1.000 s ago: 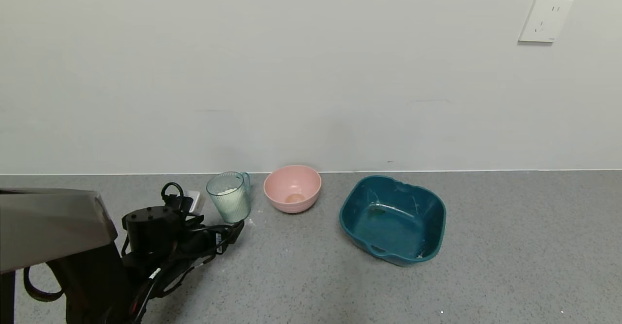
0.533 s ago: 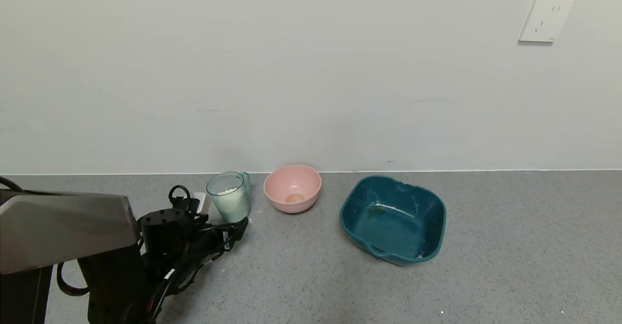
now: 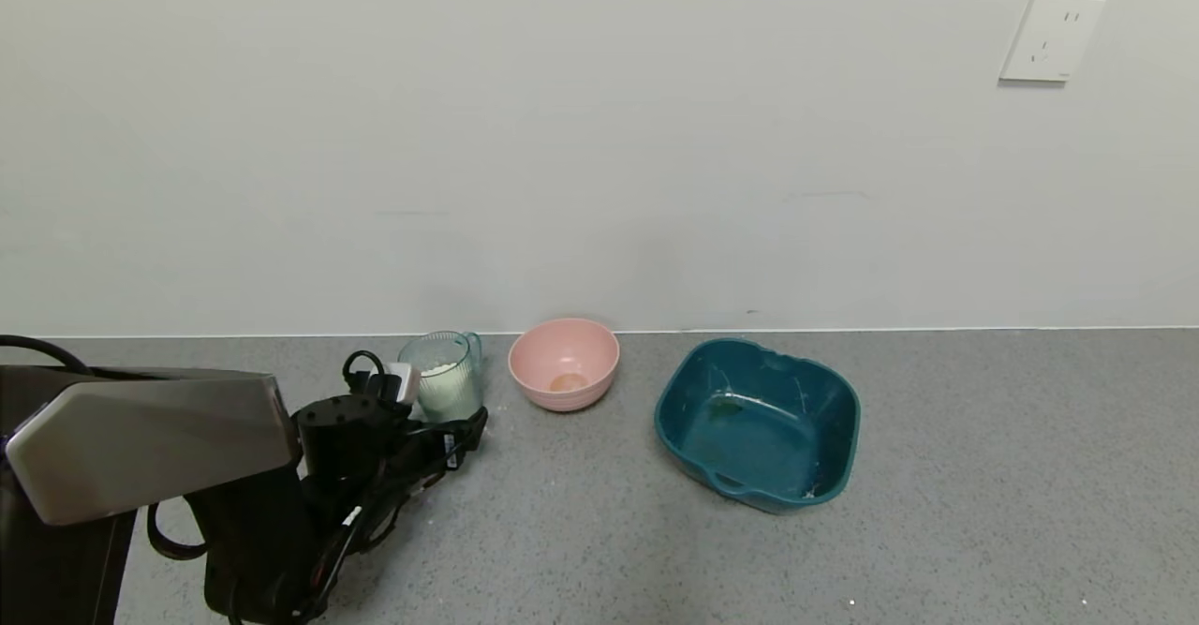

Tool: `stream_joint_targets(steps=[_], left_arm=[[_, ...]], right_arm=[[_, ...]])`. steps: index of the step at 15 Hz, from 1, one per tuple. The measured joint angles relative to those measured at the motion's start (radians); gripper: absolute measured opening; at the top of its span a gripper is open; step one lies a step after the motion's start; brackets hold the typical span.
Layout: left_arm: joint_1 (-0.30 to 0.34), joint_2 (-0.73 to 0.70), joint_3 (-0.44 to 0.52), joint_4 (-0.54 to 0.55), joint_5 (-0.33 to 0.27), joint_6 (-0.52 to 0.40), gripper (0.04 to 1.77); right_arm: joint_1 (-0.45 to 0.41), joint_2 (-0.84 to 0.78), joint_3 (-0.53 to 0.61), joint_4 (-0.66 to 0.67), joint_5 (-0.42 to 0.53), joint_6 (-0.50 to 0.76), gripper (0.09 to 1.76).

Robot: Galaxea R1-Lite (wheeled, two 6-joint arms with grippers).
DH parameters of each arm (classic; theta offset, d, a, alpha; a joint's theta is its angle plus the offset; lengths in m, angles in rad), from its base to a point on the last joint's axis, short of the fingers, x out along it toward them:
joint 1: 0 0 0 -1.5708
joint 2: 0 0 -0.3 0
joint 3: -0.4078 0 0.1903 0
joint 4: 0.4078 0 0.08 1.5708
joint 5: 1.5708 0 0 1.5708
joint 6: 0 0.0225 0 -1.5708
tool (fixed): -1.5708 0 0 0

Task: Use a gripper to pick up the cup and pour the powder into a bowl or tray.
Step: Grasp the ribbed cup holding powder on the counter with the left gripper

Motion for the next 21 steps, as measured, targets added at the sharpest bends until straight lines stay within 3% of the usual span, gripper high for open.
stream_joint_targets(steps=[7,21], left_arm=[[0.0,0.032,-0.086,0.012,0.015,0.002,1.72],[0.001,0.073,-0.163,0.014,0.023,0.0,1.72]], right_arm=[[0.0,0.0,0.0,0.0,0.0,0.0,1.71],[0.0,0.0,0.0,0.0,0.0,0.0,1.71]])
